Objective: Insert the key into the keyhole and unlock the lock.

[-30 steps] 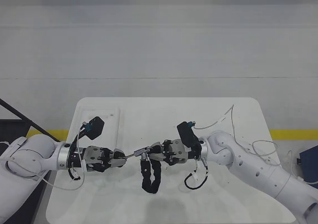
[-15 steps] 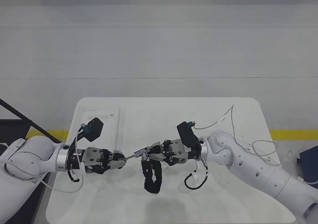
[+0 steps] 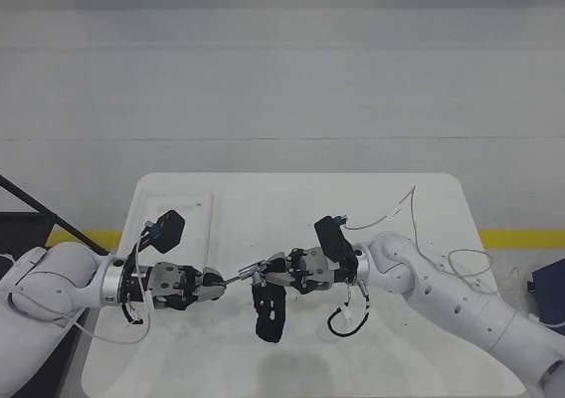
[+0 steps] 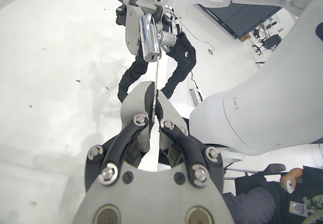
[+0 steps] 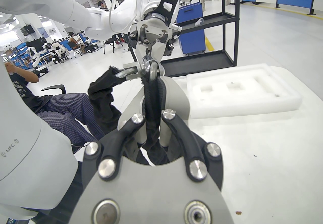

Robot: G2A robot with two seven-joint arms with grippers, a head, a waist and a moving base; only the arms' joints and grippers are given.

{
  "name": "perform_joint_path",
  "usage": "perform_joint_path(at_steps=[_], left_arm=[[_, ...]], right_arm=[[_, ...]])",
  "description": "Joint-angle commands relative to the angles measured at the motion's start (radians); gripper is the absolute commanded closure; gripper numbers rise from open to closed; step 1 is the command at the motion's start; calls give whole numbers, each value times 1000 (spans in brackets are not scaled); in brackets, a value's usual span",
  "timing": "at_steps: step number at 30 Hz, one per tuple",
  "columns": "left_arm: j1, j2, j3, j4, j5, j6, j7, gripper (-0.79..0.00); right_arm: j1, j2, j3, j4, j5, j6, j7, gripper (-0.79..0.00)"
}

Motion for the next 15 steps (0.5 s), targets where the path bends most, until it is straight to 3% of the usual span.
perform_joint_path(at_steps=[1, 15], left_arm=[[0, -1, 0, 2, 7, 2, 4, 0], [2, -6, -8, 23, 29, 7, 11, 0]], right_arm=[[0, 0, 0, 0, 0, 0, 0, 0], [0, 0, 0, 0, 0, 0, 0, 0]])
